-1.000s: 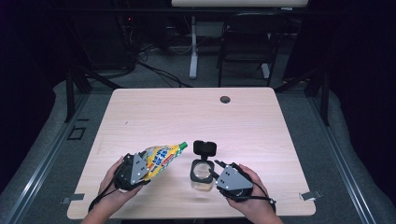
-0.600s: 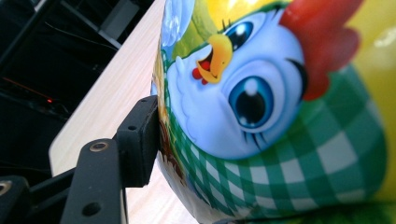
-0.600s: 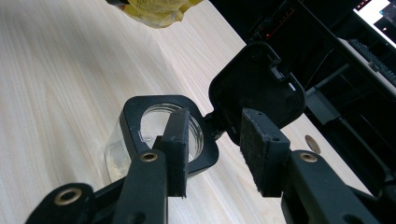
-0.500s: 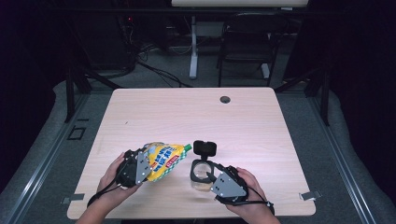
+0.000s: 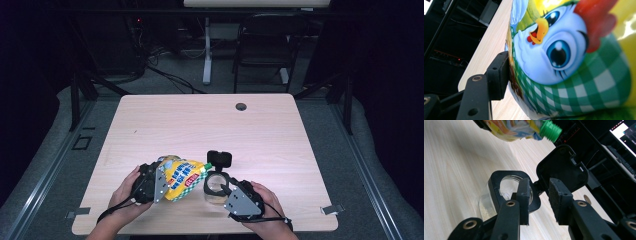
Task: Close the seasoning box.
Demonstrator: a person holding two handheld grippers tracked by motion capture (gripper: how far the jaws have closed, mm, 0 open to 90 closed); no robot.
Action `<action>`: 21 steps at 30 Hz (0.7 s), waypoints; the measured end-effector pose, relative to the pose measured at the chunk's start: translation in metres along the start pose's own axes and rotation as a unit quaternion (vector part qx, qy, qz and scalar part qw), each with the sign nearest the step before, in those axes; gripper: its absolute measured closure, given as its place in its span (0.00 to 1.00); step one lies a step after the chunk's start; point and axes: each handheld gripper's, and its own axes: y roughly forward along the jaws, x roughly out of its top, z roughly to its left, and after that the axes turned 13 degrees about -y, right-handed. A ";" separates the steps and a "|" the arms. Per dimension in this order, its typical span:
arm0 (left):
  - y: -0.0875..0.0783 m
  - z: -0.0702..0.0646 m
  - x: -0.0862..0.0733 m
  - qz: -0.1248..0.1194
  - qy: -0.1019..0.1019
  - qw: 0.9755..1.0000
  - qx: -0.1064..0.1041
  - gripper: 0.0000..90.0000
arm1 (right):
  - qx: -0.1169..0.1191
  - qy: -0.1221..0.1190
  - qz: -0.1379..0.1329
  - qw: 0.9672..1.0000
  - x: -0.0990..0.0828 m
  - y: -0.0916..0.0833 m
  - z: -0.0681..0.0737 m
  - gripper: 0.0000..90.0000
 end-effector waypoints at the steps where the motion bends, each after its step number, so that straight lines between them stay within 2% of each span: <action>1: 0.001 -0.001 0.000 0.000 0.004 1.000 0.003 0.45 | -0.001 -0.003 0.001 1.000 0.000 0.000 0.000 0.78; 10: 0.003 -0.004 0.000 0.004 0.026 1.000 0.015 0.45 | -0.007 -0.039 0.006 0.999 0.006 0.002 0.008 0.80; 14: 0.002 -0.003 0.001 0.006 0.027 0.999 0.017 0.45 | -0.015 -0.061 0.011 0.998 0.010 0.002 0.009 0.81; 19: 0.001 -0.003 0.001 0.007 0.029 0.999 0.018 0.46 | -0.021 -0.076 0.010 0.997 0.016 0.002 0.010 0.82; 21: 0.002 -0.002 0.002 0.009 0.036 0.999 0.019 0.46 | -0.026 -0.088 0.010 0.996 0.018 0.003 0.011 0.82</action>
